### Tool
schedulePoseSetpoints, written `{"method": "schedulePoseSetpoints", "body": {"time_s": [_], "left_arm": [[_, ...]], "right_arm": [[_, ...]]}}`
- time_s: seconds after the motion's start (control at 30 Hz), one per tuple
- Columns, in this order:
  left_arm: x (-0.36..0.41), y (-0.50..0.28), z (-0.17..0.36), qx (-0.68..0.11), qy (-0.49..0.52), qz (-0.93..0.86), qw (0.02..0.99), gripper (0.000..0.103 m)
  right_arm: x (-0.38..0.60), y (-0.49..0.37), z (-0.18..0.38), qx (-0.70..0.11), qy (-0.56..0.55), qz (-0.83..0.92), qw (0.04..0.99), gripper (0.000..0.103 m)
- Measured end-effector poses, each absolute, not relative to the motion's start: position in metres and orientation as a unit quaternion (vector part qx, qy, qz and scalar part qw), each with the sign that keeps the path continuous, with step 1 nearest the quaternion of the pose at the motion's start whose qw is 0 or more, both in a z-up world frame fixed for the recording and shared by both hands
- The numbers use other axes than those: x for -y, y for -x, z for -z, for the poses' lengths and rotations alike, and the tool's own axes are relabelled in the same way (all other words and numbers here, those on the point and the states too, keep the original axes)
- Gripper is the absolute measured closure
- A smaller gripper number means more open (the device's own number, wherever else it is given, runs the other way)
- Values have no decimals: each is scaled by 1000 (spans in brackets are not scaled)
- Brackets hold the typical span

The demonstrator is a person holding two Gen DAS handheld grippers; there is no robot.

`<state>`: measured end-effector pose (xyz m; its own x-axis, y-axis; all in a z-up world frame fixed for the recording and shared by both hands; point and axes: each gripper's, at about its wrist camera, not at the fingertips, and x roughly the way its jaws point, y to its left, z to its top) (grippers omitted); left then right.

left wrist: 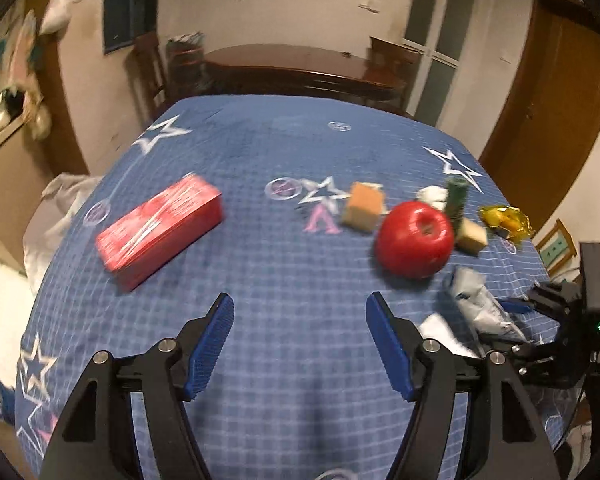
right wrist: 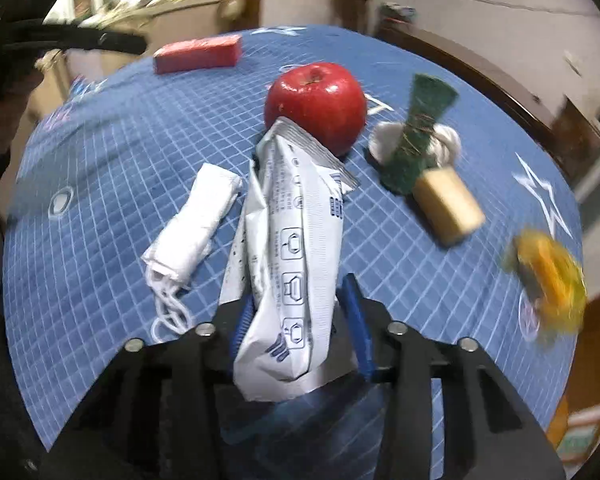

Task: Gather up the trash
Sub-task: 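Move both tools back over the table toward the white wet-wipe pack, then grasp the white wet-wipe pack with the right tool while the left tool grasps the white rolled mask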

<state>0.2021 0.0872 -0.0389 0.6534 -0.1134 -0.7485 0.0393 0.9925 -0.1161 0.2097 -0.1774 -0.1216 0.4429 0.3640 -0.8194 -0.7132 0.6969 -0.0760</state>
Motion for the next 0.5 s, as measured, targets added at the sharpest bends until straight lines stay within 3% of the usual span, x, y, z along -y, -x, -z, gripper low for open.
{"method": "schedulePoseSetpoints", "body": {"time_s": [0.27, 0.37, 0.5], "left_arm": [[-110, -179, 67, -442, 66, 56, 893, 32], [-94, -172, 70, -449, 58, 81, 888, 32], [-67, -158, 59, -429, 34, 101, 897, 30]], "right_arm": [[163, -140, 104, -454, -31, -357, 816, 73], [173, -117, 91, -430, -127, -404, 797, 72], [228, -104, 75, -379, -188, -318, 848, 72]]}}
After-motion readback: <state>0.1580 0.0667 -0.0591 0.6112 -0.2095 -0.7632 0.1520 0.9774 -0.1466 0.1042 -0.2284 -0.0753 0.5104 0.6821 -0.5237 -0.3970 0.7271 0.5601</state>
